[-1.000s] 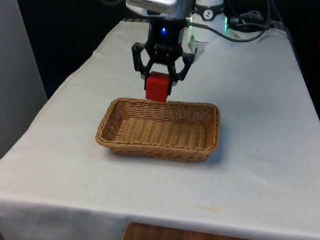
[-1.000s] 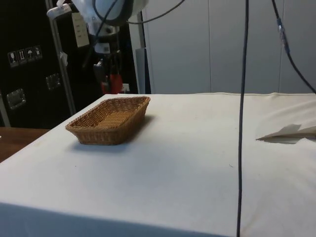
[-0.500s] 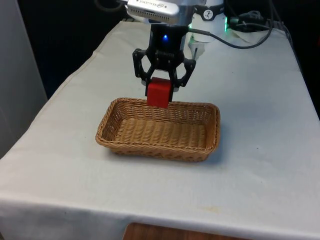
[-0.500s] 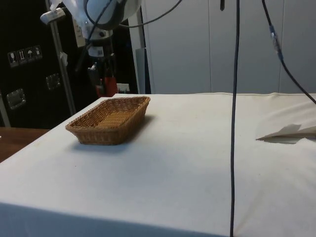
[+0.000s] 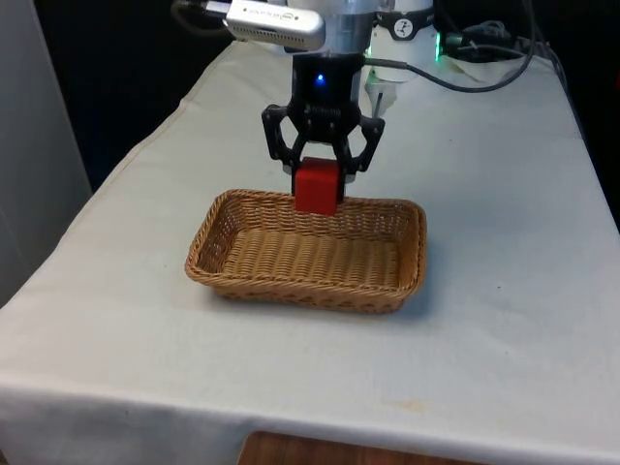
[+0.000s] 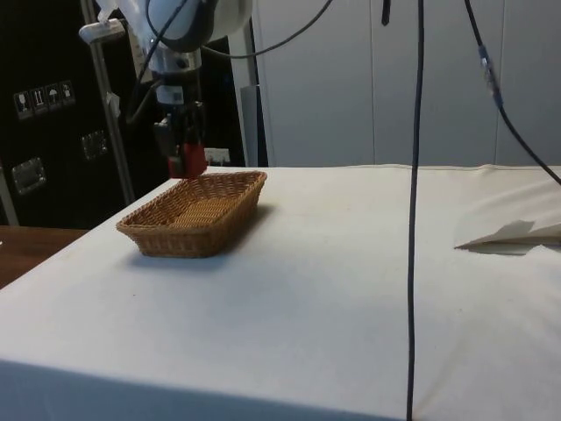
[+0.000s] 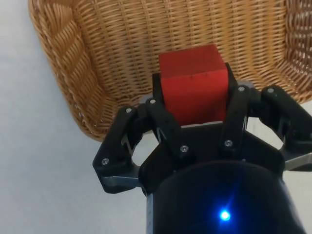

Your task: Pick up the cube and place it into the basket.

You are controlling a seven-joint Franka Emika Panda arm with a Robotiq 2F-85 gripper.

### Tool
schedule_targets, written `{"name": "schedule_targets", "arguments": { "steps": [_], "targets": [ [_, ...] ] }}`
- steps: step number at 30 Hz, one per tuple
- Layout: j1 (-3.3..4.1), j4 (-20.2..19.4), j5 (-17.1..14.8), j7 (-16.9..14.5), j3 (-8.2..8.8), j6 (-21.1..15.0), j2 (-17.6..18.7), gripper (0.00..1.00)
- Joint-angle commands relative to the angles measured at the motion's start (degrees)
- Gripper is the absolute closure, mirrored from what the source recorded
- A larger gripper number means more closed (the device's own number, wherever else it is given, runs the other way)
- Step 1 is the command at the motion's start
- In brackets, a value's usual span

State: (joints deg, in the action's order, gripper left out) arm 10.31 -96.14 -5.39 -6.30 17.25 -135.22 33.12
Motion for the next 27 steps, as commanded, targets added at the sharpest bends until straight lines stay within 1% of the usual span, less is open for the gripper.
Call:
{"name": "schedule_targets", "arguments": {
  "steps": [1,8,9,10,16,17,18,24,25,26,27],
  "targets": [
    [-0.4,0.29,-0.69,-0.52,-0.46,-0.17,0.29,1.0],
    [-0.46,0.46,-1.15,-0.46,-0.57,-0.97,1.43,1.0],
    [0.0,0.17,-0.52,0.0,-0.06,-0.92,1.26,1.0],
    [-0.46,0.46,-1.26,-0.52,-0.57,-1.2,1.6,1.0],
    [-0.46,0.46,-1.89,-0.52,-0.63,-2.41,2.69,1.0],
    [0.0,0.23,-1.2,0.0,-0.11,-2.01,2.41,1.0],
    [-0.46,0.46,-2.01,-0.52,-0.69,-2.58,2.86,1.0],
    [-0.52,0.4,-2.81,-0.63,-0.8,-3.84,4.01,1.0],
    [0.0,0.23,-2.12,-0.06,-0.17,-3.44,3.72,1.0],
    [-0.52,0.4,-3.09,-0.69,-0.86,-4.3,4.41,1.0],
    [-0.52,0.4,-3.21,-0.69,-0.92,-4.47,4.53,1.0]
  ]
}}
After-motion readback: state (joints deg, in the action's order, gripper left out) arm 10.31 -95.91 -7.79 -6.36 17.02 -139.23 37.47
